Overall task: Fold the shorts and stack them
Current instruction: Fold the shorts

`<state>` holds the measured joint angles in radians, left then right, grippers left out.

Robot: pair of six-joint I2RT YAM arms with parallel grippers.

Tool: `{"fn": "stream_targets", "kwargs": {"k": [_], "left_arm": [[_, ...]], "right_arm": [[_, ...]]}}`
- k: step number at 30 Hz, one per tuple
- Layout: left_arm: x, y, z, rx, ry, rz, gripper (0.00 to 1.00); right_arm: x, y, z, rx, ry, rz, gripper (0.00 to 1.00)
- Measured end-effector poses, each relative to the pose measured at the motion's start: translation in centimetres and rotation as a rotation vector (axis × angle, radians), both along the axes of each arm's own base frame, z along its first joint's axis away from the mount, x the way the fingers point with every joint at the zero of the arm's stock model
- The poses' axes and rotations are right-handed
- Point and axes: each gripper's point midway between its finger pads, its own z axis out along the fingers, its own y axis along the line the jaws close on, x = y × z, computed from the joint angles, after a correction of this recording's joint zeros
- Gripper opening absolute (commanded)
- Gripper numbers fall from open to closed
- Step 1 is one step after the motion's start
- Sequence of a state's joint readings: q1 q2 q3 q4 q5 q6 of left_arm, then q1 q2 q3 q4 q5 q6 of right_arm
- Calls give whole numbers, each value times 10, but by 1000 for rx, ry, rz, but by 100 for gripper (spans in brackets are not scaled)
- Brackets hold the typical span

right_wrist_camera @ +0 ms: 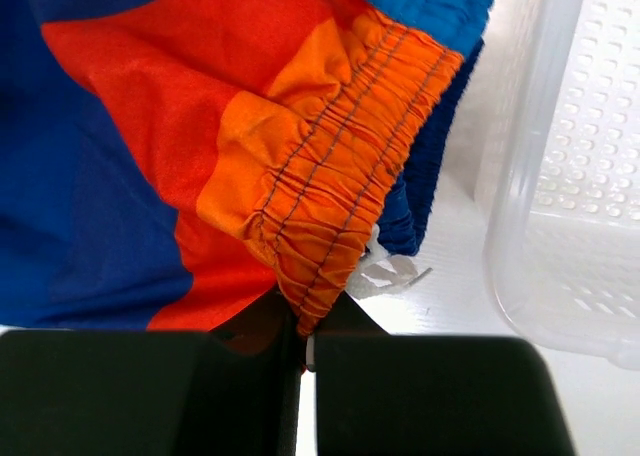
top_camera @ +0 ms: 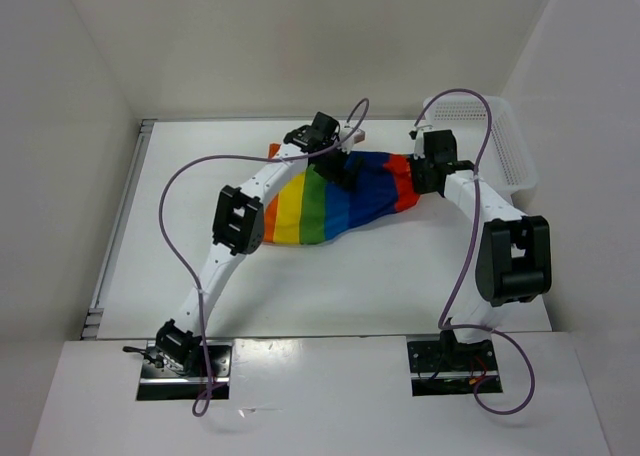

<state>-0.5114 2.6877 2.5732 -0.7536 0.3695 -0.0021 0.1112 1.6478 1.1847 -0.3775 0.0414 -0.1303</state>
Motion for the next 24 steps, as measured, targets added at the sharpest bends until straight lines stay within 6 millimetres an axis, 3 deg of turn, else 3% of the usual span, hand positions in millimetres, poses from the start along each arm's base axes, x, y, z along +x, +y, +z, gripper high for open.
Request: {"fn": "stream_targets", "kwargs": {"k": [7,10,13,16,19,21,22,24], "left_arm": [[-29,-26,0,-65,70,-96,98],[-33,-23,5,-69,86,-99,99],[-33,-4,27,-67,91,-71,99],[-23,44,68,-57,54,20,99],[-10,121,94,-8,3,181,99],[-8,174,93,32,12,289,99],[-7,203,84,47,32,346,99],[-13,237,56,67,104,409,99]], "right_arm": [[1,-3,4,-14,-13,-2,0],[5,-4,9,-29,-26,6,0],[17,-4,27,-39,-71,17,0],[30,-2,51,-55,-132,40,0],[38,8,68,-93,-178,91,0],[39,25,73,-124,-194,152,0],[38,38,74,-137,-201,194,0],[34,62,74,-158,-206,270,0]]}}
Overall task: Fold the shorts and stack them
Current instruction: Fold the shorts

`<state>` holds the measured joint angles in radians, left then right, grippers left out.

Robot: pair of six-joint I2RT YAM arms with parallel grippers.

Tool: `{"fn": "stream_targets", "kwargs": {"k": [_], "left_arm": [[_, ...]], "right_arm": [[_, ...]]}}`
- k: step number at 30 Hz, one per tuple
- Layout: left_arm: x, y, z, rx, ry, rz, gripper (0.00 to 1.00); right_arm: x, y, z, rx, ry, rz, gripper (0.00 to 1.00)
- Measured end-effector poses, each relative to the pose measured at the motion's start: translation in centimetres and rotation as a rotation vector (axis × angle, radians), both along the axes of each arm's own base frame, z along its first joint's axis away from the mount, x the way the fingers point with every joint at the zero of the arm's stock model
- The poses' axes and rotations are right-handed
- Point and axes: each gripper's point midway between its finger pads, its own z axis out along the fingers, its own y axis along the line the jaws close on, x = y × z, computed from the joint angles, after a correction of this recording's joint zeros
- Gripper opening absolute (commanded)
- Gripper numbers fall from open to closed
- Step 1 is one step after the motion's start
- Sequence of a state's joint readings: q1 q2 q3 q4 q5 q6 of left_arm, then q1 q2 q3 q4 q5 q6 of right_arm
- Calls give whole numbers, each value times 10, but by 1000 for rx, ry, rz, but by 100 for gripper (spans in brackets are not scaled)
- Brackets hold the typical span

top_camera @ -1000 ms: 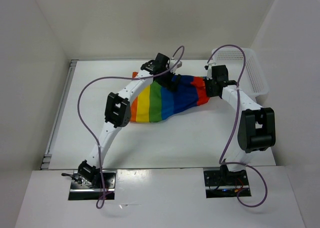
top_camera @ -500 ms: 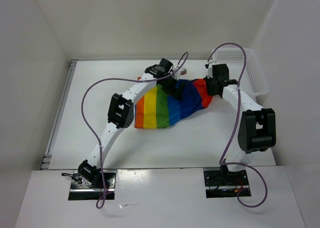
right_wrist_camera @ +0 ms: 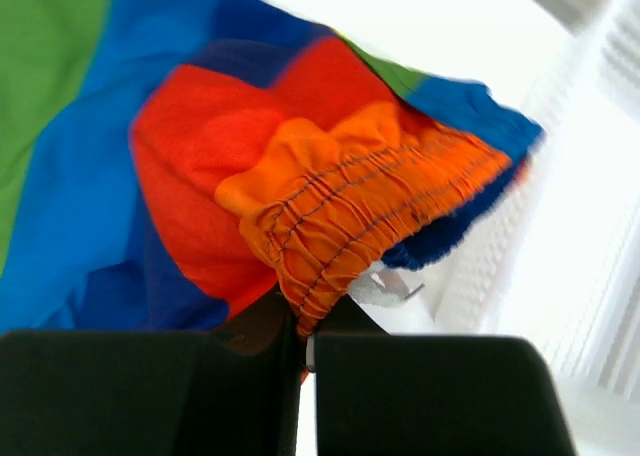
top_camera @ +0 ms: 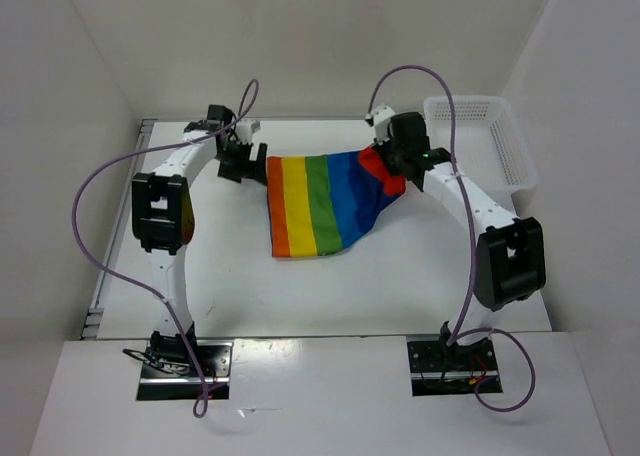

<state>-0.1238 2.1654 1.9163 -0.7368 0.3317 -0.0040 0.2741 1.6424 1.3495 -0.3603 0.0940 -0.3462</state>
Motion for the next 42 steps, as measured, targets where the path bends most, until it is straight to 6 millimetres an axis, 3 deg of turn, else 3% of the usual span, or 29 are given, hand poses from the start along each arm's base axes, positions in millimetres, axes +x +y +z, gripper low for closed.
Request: {"fn": "stream_targets", "kwargs": {"k": [2,4,6,9,11,12,16,17,21,26,27,29,30,31,32,34,37,39,42], "left_arm": [[-16,15,-42,-13,121,25,99],[-28,8,-68,-46,204,13,99],[-21,-6,-56,-83,153,-29,99],[-21,-34,-64,-129,157,-90,94],[-19,-44,-64,-143,144,-113,82],[-19,-49,-65,-158,147,-124,65],[-23,-58,-75,-203,170,-151,29],[-24,-58,-76,-218,180,-147,27],[-29,-58,-80,-265,210,-144,27],[-33,-52,-81,-336,236,-132,27],[-34,-51,-81,-348,241,-131,31],[-36,-49,-80,-365,249,-128,40],[-36,-49,-78,-377,255,-126,44],[-37,-49,-77,-385,257,-126,54],[-38,-49,-75,-396,260,-125,58],[-38,-47,-70,-403,264,-113,66],[-33,-37,-64,-400,263,-89,74],[-25,-23,-61,-377,247,-59,85],[-8,7,-56,-316,201,2,92]], "right_arm": [[-4,20,0,-34,-5,73,0],[-8,35,-1,-70,-10,134,0],[-11,49,-1,-115,-18,194,0],[-16,77,-3,-177,-27,298,0],[-19,105,-1,-215,-45,388,0],[-22,119,-1,-233,-54,431,0],[-42,185,-8,-305,-79,624,0],[-47,203,-11,-314,-84,670,0],[-75,266,-27,-310,-77,824,0],[-111,295,-49,-278,-12,936,0],[-115,299,-53,-265,4,943,19],[-118,305,-57,-238,26,944,41],[-118,308,-59,-229,32,942,62],[-117,310,-61,-221,39,934,73],[-117,311,-62,-215,44,928,78],[-116,315,-59,-195,47,916,86],[-116,326,-38,-127,33,904,86],[-116,332,-21,-77,11,899,86],[-121,326,2,-43,-21,889,84]]}}
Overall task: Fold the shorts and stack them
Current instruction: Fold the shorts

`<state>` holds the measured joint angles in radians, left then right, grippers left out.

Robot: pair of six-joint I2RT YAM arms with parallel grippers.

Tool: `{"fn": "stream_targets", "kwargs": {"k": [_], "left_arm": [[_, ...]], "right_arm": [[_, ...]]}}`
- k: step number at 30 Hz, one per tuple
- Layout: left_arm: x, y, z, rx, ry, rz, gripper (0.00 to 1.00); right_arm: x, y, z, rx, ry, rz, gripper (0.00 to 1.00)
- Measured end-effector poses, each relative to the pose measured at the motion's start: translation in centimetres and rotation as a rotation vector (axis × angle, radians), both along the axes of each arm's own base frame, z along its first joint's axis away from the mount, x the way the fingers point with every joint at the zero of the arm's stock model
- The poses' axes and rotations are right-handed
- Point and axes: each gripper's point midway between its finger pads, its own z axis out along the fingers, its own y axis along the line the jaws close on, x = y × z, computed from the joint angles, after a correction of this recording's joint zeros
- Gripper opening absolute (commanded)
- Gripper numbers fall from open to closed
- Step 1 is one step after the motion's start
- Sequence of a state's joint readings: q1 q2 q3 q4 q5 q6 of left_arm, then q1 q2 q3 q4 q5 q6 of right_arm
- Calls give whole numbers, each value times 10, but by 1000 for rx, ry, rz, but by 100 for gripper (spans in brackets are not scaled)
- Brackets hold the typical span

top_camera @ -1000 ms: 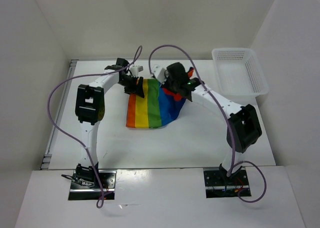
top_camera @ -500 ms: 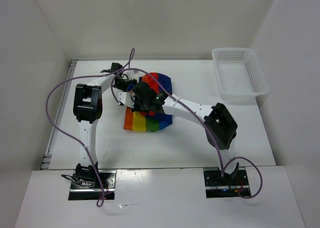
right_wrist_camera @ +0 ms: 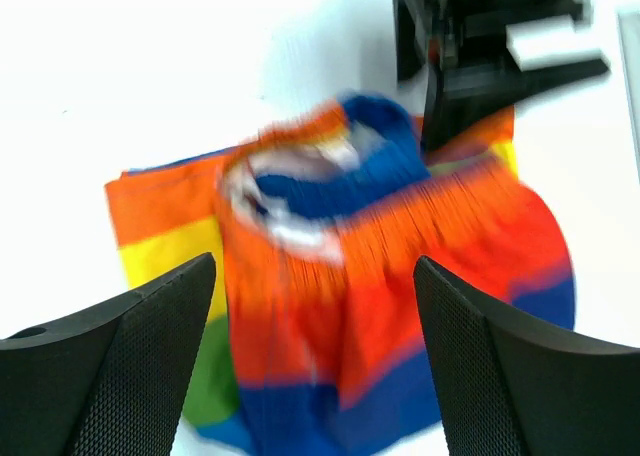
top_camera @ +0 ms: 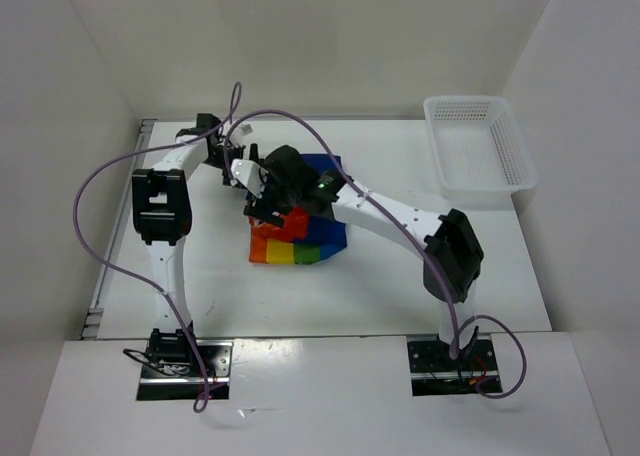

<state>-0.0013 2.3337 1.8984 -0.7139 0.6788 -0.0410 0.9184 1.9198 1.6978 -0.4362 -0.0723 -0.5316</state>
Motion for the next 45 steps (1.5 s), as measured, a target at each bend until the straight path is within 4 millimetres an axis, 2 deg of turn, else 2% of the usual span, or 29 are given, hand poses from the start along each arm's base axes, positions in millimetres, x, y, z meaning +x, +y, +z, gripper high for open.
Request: {"fn": "stream_targets", "kwargs": {"k": [2,5,8,12,14,16,19,21,22,25,26,27,28,29,30,39,45], "left_arm": [[9,19,3,52,-20,33,94],[21,44,13,109,-47,85,95],[22,46,27,119,-61,91,94],[3,31,32,156,-27,61,84],[-15,22,24,174,18,36,77],[-31,15,13,180,72,13,77],[-47,17,4,179,136,7,72],[-52,17,4,164,154,2,64],[-54,18,5,152,162,1,55],[-58,15,8,124,186,-3,37],[-59,14,8,116,196,-6,23],[-60,13,7,109,203,-9,16],[-62,12,6,103,213,-11,9],[-64,11,6,99,225,-14,3],[-66,10,5,93,238,-15,0],[-75,8,7,74,278,-21,0],[-62,11,18,73,234,-11,0]], "right_arm": [[-3,-12,7,9,-1,-15,84],[-6,-29,6,2,1,-38,84],[-5,-38,-8,-23,16,-53,83],[0,-38,-31,-56,40,-63,82],[2,-37,-48,-81,58,-65,81],[3,-37,-64,-107,78,-65,78],[2,-37,-85,-140,106,-67,72],[2,-38,-93,-153,116,-68,61],[2,-39,-98,-158,122,-71,57],[2,-41,-103,-168,122,-75,38],[2,-41,-103,-168,121,-79,32],[3,-41,-103,-168,119,-80,21],[3,-40,-103,-165,118,-82,15],[4,-40,-103,-163,114,-82,5],[5,-40,-102,-163,111,-82,1],[6,-42,-103,-169,103,-92,0],[7,-42,-99,-168,91,-89,0]]}}
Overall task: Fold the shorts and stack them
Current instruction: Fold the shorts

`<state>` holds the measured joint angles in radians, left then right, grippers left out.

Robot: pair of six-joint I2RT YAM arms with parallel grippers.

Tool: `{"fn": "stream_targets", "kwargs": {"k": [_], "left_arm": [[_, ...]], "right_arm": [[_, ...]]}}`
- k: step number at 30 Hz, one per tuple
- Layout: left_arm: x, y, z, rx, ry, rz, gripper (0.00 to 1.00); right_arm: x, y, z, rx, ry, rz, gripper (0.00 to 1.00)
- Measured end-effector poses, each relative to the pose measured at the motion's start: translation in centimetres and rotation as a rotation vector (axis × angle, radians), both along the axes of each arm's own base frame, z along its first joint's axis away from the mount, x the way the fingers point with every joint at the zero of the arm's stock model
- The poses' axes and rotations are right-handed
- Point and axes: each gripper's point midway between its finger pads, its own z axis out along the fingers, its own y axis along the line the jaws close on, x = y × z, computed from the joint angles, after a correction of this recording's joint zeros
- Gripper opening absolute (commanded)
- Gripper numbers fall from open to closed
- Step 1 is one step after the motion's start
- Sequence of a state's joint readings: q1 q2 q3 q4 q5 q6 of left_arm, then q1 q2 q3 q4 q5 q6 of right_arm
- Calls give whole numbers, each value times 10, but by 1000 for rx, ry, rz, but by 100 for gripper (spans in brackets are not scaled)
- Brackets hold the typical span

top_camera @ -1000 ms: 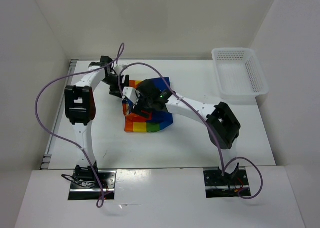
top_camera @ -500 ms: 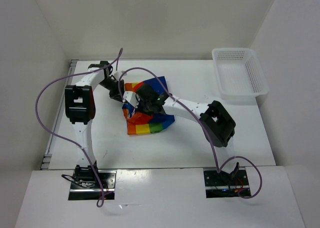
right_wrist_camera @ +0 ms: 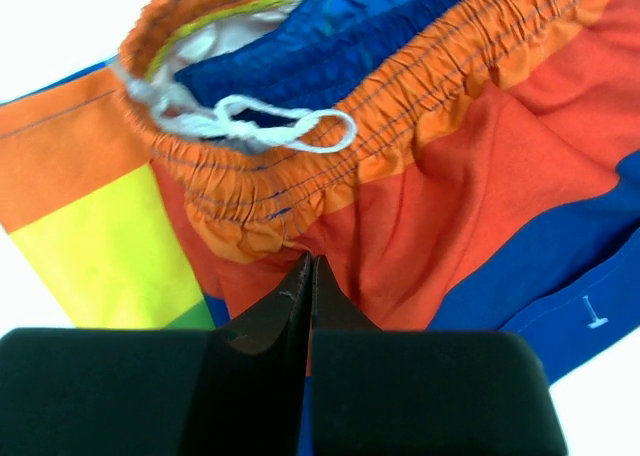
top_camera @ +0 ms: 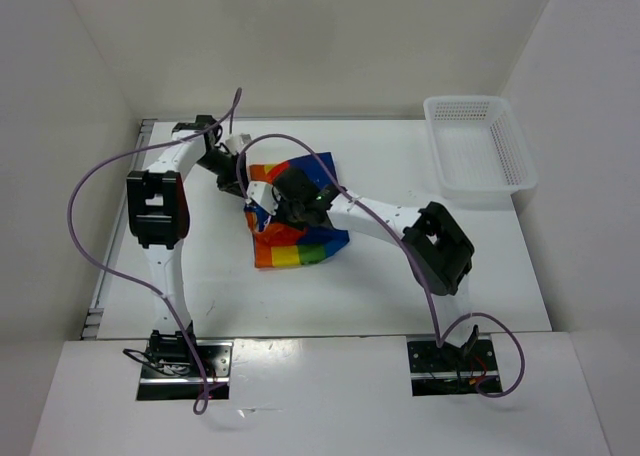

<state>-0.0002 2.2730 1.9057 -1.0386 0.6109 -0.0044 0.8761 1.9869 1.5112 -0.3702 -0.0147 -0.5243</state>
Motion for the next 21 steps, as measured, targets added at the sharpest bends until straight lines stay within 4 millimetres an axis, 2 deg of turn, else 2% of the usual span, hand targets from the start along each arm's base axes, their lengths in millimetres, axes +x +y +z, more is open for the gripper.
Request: {"fn": "stream_targets", "kwargs": {"k": [4,10,13,16,19,20,21], "left_arm": [[18,-7,22,-34,-114,-9,0],[44,-34,90,-111,-353,-70,0],[54,-47,105,-143,-418,-101,0],[66,-58,96,-163,-424,-122,0],[80,-65,60,-161,-383,-131,0],[84,-66,44,-156,-361,-130,0],[85,-67,29,-150,-338,-129,0]], "right_arm": [[-2,-5,14,2,-40,32,0],[-15,-16,44,28,-92,100,0],[-17,-17,51,34,-114,129,0],[-20,-19,46,21,-114,153,0],[-22,-20,42,13,-108,170,0],[-23,-20,41,15,-105,177,5],[-24,-19,40,16,-102,180,20]]}}
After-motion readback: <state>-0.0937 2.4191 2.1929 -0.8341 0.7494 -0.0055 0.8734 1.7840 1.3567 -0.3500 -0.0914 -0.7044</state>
